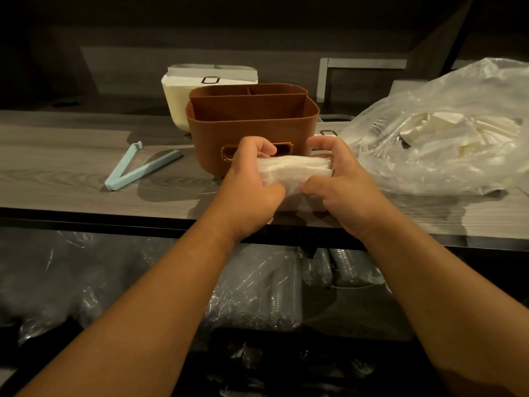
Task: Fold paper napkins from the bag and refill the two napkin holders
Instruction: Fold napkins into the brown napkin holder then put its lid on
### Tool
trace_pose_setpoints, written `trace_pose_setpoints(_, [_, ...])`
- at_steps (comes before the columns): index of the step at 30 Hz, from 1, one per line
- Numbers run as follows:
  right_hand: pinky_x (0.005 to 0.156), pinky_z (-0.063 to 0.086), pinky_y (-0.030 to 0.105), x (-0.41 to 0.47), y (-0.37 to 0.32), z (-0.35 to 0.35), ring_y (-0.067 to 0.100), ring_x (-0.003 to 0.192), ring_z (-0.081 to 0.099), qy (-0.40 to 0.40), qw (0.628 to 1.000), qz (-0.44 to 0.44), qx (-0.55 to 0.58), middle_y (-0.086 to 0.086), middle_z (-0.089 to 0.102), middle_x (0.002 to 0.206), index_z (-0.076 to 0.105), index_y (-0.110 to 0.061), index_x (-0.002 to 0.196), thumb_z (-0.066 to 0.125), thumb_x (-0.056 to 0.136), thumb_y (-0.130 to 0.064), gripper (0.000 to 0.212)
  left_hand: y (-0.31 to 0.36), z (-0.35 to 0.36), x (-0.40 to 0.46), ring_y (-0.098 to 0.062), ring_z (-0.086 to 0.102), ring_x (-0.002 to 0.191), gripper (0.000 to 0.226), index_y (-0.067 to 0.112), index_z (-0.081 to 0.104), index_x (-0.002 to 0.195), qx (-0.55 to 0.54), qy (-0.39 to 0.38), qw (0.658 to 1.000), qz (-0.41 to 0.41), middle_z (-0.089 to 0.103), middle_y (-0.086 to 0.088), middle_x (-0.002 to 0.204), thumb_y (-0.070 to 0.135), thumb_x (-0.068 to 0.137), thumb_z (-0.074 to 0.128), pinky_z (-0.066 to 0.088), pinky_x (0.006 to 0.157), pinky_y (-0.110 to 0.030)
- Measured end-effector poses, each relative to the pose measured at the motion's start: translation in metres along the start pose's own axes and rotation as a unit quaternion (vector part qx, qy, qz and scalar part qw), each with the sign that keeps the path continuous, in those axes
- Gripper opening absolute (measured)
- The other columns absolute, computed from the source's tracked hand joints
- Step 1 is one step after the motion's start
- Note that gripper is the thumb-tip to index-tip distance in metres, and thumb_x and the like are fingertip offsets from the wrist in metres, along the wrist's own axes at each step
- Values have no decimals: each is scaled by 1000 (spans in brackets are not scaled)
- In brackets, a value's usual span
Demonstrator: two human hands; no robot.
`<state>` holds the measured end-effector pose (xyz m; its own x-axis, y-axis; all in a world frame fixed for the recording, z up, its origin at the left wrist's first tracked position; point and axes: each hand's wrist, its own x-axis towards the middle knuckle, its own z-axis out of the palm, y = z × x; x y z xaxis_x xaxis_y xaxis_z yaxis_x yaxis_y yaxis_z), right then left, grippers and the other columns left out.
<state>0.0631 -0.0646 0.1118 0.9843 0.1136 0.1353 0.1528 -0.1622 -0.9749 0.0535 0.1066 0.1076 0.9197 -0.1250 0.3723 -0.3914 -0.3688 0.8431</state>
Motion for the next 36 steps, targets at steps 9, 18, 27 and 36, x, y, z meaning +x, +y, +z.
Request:
trace_pose_setpoints(9, [72, 63, 33, -4, -9, 2, 18, 97, 64, 12, 998, 18, -57, -6, 50, 120, 41, -41, 133, 72, 84, -3, 70, 6, -2, -3, -12, 52, 106, 55, 33, 42, 114, -12, 24, 1000, -14, 44, 13, 112, -4, 81, 65, 53, 72, -18])
trace_pose_setpoints(18, [93, 57, 44, 35, -131, -13, 23, 110, 62, -28, 986, -66, -152, -4, 54, 129, 46, -36, 141, 81, 78, -11, 77, 95, -87, 46, -10, 66, 96, 29, 36, 59, 112, 6, 11, 999, -39, 64, 10, 109, 39, 87, 72, 58, 76, -32])
trace_pose_setpoints(27, [72, 53, 32, 115, -161, 26, 20, 93, 60, 15, 953, -9, -302, 1, 55, 118, 34, -24, 150, 84, 78, -26, 87, 95, -121, 120, -26, 72, 91, 10, 8, 64, 100, 50, -62, 960, -267, 68, -14, 108, 5, 90, 67, 60, 63, -34])
trace_pose_setpoints(36, [75, 63, 36, 121, -138, 51, 23, 89, 71, 2, 968, 111, -224, 7, 69, 104, 60, -15, 122, 73, 90, -31, 38, 68, -133, 128, -31, 71, 93, 22, 2, 65, 114, -19, -3, 951, -308, 64, -17, 113, -2, 93, 61, 61, 60, -29])
